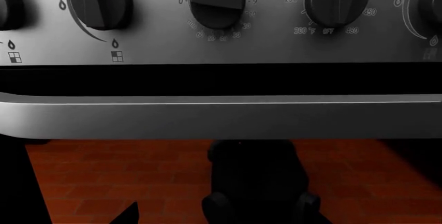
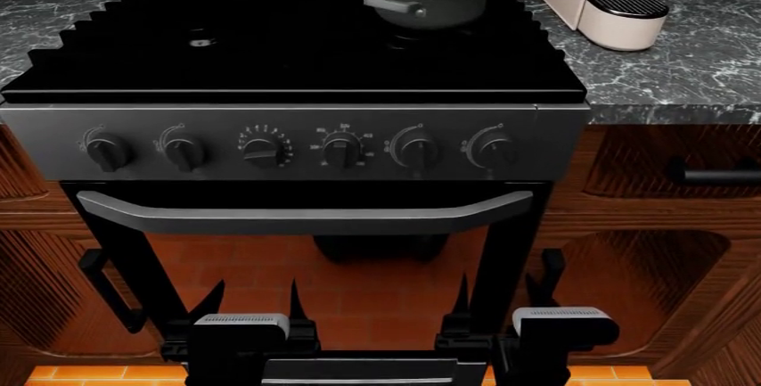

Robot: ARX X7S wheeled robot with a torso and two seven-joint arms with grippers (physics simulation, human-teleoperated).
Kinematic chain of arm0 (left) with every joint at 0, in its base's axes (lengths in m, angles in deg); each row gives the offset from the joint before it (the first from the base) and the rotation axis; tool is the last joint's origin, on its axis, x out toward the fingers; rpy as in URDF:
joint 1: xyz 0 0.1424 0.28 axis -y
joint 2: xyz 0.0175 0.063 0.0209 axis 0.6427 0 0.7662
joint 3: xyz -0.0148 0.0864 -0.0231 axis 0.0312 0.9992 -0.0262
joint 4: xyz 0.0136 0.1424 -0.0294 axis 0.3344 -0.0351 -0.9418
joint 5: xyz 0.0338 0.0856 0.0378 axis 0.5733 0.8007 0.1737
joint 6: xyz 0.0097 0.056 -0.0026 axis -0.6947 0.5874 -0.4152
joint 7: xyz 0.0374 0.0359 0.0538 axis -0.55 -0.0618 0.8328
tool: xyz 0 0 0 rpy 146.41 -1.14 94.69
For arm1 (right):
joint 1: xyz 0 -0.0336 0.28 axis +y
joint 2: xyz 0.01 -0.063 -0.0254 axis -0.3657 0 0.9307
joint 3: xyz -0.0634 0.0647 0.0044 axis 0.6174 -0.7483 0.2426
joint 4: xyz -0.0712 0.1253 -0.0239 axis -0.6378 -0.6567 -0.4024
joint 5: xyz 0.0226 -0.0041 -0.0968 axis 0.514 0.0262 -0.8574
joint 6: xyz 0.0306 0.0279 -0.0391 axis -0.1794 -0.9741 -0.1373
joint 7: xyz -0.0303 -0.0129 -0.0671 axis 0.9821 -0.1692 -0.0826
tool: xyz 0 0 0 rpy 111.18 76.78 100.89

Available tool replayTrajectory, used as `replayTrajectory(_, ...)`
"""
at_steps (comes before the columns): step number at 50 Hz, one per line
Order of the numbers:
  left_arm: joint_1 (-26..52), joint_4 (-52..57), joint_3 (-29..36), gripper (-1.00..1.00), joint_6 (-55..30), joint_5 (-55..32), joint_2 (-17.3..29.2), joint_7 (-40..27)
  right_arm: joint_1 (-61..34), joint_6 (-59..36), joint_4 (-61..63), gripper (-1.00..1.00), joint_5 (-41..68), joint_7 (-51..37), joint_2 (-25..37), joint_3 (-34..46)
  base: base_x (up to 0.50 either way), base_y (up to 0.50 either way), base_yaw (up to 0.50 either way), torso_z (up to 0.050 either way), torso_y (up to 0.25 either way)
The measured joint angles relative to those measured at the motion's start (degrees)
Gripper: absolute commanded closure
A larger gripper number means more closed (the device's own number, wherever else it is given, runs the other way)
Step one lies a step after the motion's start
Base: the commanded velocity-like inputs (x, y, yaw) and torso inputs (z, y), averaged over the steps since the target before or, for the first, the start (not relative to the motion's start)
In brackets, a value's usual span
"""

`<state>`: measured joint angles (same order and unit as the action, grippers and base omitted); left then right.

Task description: Turn off the front right burner of the stove.

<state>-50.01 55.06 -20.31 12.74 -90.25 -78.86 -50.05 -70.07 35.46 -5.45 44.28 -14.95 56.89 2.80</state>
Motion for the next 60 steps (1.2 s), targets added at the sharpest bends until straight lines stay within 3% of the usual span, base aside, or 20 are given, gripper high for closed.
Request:
replayTrajectory(10,0.01,0.04,0.30,-1.00,0.16,-0.48,0.31,-0.28,0.82,-3.33,7.27,-1.00,0.77,-1.49,0.89,0.05,0.00,0.00,0.00,0.000,0.000)
replayTrajectory(33,-0.07,0.24,1.10,-1.00,0.46,-1.35,0.98,-0.85,-8.88,-29.23,28.59,-1.00,7.10,-4.80,4.27,-0.70,0.00,0.00,0.00,0.000,0.000)
replayTrajectory(60,-0.20,0.35,1.83,-1.00,0.80,-2.21,1.73,-1.62,-23.04,-41.07,23.73,-1.00,6.83,-6.89,5.05,1.21,0.00,0.00,0.00,0.000,0.000)
